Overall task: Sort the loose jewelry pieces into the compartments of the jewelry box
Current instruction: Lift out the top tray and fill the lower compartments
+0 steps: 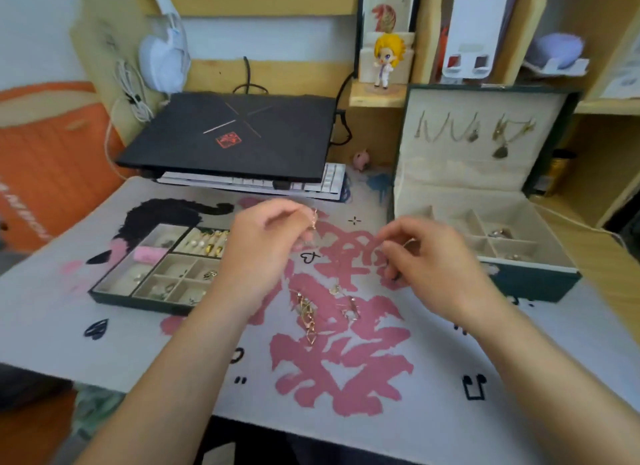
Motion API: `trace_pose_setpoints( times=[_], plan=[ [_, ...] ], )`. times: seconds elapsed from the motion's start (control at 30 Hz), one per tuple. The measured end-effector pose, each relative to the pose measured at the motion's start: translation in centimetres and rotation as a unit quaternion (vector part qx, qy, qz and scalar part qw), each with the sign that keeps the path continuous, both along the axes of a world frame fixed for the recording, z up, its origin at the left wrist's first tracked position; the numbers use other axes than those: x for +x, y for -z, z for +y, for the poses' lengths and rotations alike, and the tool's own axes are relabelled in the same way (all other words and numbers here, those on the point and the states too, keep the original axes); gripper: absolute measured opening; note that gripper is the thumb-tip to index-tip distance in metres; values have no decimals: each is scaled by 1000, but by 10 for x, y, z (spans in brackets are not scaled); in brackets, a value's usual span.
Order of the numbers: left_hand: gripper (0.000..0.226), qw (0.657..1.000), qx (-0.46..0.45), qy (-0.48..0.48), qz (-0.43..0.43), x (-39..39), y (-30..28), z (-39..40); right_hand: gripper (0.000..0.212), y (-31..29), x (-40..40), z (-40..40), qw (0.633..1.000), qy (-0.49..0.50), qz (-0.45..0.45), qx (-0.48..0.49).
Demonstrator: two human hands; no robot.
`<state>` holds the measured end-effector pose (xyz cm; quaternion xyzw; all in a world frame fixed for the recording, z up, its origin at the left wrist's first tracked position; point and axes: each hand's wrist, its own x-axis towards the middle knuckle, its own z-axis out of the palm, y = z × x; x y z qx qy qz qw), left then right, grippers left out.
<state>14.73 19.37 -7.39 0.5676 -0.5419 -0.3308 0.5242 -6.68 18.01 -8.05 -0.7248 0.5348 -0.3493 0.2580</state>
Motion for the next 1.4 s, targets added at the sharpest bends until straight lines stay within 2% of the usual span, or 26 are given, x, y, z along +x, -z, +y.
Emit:
trace_pose_setpoints(
  times=[0.1, 0.23, 0.33, 0.47, 0.6, 0.77, 0.87, 0.93, 1.0, 1.1, 1.2, 1.4],
  plan=[
    [14, 998, -6, -56, 32, 22, 23, 19, 21, 23, 9, 10, 995, -35, 96, 11],
    [17, 992, -66, -96, 54, 24, 46, 30, 27, 33, 27, -9, 967, -79, 232, -70],
    [19, 987, -111, -102, 47, 23, 56, 33, 31, 33, 39, -24, 938, -141, 293, -119],
    [20, 983, -154, -97, 39, 19, 60, 37, 24, 33, 48, -34, 919, -175, 339, -99],
    [17, 982, -167, -67, 62, 19, 62, 38, 14, 30, 41, -36, 936, -144, 310, -87],
    [9, 982, -148, -63, 96, 18, 61, 38, 18, 1, 30, -27, 989, -101, 103, 27],
    [12, 983, -156, -61, 72, 14, 56, 41, 12, -25, 18, -23, 993, -100, 4, 55],
    [15, 985, -161, -61, 20, 14, 43, 41, 12, -41, 14, -23, 991, -123, -15, 53],
    [16, 988, -149, -39, 3, 3, 17, 28, 11, -61, 0, -30, 991, -133, -21, 23],
    [17, 989, -85, 67, 104, -20, -27, -8, 7, -88, -19, -45, 988, -155, -1, -9],
    [24, 950, -13, 195, 242, -49, -57, -48, 8, -102, -37, -60, 986, -164, 29, -18],
    [14, 909, 48, 270, 314, -101, -74, -103, 10, -104, -70, -80, 995, -87, -31, -41]
  ],
)
